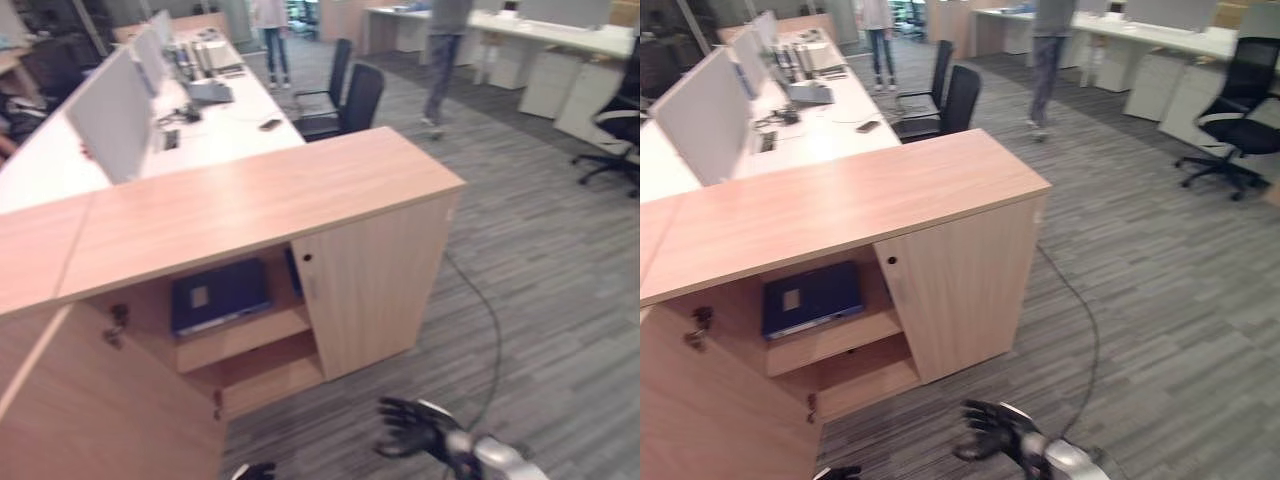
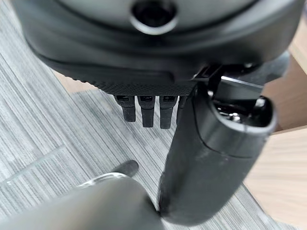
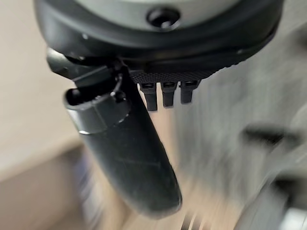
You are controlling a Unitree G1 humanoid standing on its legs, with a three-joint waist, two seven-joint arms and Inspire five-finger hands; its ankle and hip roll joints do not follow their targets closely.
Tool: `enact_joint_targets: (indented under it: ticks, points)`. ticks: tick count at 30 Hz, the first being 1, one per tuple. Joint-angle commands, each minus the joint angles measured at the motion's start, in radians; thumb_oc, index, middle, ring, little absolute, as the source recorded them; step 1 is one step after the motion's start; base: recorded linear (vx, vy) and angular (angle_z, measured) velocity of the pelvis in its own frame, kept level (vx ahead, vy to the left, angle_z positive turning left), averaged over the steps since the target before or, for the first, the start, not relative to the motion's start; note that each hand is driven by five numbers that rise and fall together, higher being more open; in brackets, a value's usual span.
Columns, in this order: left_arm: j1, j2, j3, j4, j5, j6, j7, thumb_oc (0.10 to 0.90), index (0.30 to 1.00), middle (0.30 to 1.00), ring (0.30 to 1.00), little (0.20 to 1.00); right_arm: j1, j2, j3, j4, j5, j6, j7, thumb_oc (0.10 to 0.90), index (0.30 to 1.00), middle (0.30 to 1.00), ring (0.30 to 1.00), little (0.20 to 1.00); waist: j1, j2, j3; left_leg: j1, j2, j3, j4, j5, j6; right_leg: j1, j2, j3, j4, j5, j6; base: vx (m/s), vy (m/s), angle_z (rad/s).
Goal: Put the empty folder in the office cabinet
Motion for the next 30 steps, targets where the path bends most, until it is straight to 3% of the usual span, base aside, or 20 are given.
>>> enact_joint_targets:
  ticks: [1, 2, 3, 7, 9, 14, 19, 21, 22, 24, 26, 30]
  points:
    - [0.003, -0.016, -0.018, 0.063, -0.030, -0.004, -0.022, 0.800, 0.900, 0.900, 0.900, 0.900, -0.099, 0.082, -0.031, 0.082, -0.020, -0.047, -0.034, 0.800, 0.900, 0.900, 0.900, 0.900, -0.012, -0.031, 0.023, 0.045, -0.023, -0.070, 0.000, -0.103, -0.019, -0.127, 0.090, 0.309, 0.050, 0.005, 0.014, 0.04, -0.085, 0.90]
    - [-0.004, -0.003, -0.012, 0.065, -0.043, -0.003, -0.019, 0.800, 0.900, 0.900, 0.900, 0.900, -0.109, 0.098, -0.057, 0.171, -0.024, -0.048, -0.052, 0.800, 0.900, 0.900, 0.900, 0.900, -0.009, -0.037, 0.026, 0.039, -0.024, -0.097, 0.003, -0.101, -0.020, -0.133, 0.115, 0.380, 0.043, 0.004, 0.015, 0.00, -0.144, 0.85]
    - [-0.015, 0.012, -0.001, 0.076, -0.061, 0.001, -0.009, 0.800, 0.900, 0.900, 0.900, 0.900, -0.140, 0.132, -0.098, 0.328, -0.028, -0.052, -0.082, 0.800, 0.900, 0.900, 0.900, 0.900, 0.013, -0.049, 0.029, 0.026, -0.021, -0.129, 0.014, -0.102, -0.023, -0.120, 0.117, 0.366, 0.010, 0.006, 0.005, 0.01, -0.144, 0.86]
    - [-0.012, 0.032, 0.039, 0.105, -0.098, 0.004, -0.015, 0.800, 0.900, 0.900, 0.900, 0.900, -0.127, 0.167, -0.144, 0.491, -0.027, -0.047, -0.099, 0.800, 0.900, 0.900, 0.900, 0.900, 0.032, -0.066, 0.021, 0.017, -0.012, -0.190, 0.019, -0.095, -0.031, -0.089, 0.135, 0.332, -0.014, -0.018, -0.013, 0.04, -0.224, 1.02]
    - [-0.005, 0.046, 0.122, 0.130, -0.197, 0.008, -0.021, 0.800, 0.900, 0.900, 0.900, 0.900, -0.105, 0.184, -0.195, 0.581, 0.003, -0.045, -0.108, 0.800, 0.900, 0.900, 0.900, 0.900, 0.051, -0.077, 0.016, 0.007, 0.001, -0.240, 0.016, -0.083, -0.050, -0.068, 0.147, 0.286, -0.035, -0.030, -0.028, 0.04, -0.235, 1.19]
    - [0.010, 0.043, 0.205, 0.134, -0.350, 0.013, -0.043, 0.800, 0.900, 0.900, 0.900, 0.900, -0.071, 0.192, -0.244, 0.624, 0.047, -0.052, -0.113, 0.800, 0.900, 0.900, 0.900, 0.900, 0.069, -0.075, 0.025, -0.011, 0.030, -0.315, 0.019, -0.051, -0.086, -0.039, 0.169, 0.206, -0.050, -0.055, -0.055, 0.01, -0.228, 0.67]
    - [0.005, 0.061, 0.273, 0.116, -0.498, 0.015, -0.041, 0.800, 0.900, 0.900, 0.900, 0.900, -0.073, 0.181, -0.271, 0.620, 0.091, -0.059, -0.116, 0.800, 0.900, 0.900, 0.900, 0.900, 0.081, -0.068, 0.046, -0.045, 0.043, -0.341, 0.066, -0.037, -0.113, -0.017, 0.177, 0.140, -0.056, -0.071, -0.074, -0.03, -0.117, 0.62]
    - [-0.014, 0.084, 0.321, 0.100, -0.570, 0.011, -0.015, 0.800, 0.900, 0.900, 0.900, 0.900, -0.084, 0.163, -0.288, 0.604, 0.116, -0.064, -0.132, 0.800, 0.900, 0.900, 0.900, 0.900, 0.072, -0.073, 0.081, -0.095, 0.076, -0.154, 0.174, -0.064, -0.095, -0.009, 0.156, 0.084, -0.037, -0.080, -0.081, -0.14, -0.052, 0.74]
    - [-0.015, 0.085, 0.321, 0.100, -0.570, 0.011, -0.015, 0.800, 0.900, 0.900, 0.900, 0.900, -0.084, 0.163, -0.288, 0.604, 0.116, -0.064, -0.132, 0.800, 0.900, 0.900, 0.900, 0.900, 0.072, -0.073, 0.079, -0.098, 0.076, -0.155, 0.174, -0.063, -0.095, -0.011, 0.156, 0.084, -0.037, -0.078, -0.081, -0.07, -0.013, 0.80]
    - [-0.010, 0.111, 0.353, 0.095, -0.573, 0.008, -0.016, 0.800, 0.900, 0.900, 0.900, 0.900, -0.090, 0.155, -0.294, 0.606, 0.129, -0.064, -0.132, 0.800, 0.900, 0.900, 0.900, 0.900, 0.070, -0.076, 0.077, -0.094, 0.088, -0.068, 0.219, -0.093, -0.089, -0.012, 0.152, 0.076, -0.038, -0.076, -0.085, -0.04, -0.003, 0.49]
    - [-0.017, 0.170, 0.397, 0.090, -0.579, 0.001, -0.013, 0.800, 0.900, 0.900, 0.900, 0.900, -0.093, 0.136, -0.307, 0.618, 0.131, -0.061, -0.124, 0.800, 0.900, 0.900, 0.900, 0.900, 0.065, -0.066, 0.061, -0.055, 0.092, -0.028, 0.198, -0.105, -0.086, -0.011, 0.152, 0.059, -0.044, -0.074, -0.083, -0.02, 0.038, 0.15]
    - [-0.032, 0.243, 0.431, 0.079, -0.581, -0.002, -0.004, 0.800, 0.900, 0.900, 0.900, 0.900, -0.079, 0.130, -0.314, 0.618, 0.128, -0.059, -0.116, 0.800, 0.900, 0.900, 0.900, 0.900, 0.058, -0.044, 0.035, -0.010, 0.090, -0.020, 0.112, -0.075, -0.093, 0.000, 0.162, 0.046, -0.059, -0.073, -0.080, 0.05, 0.047, 0.49]
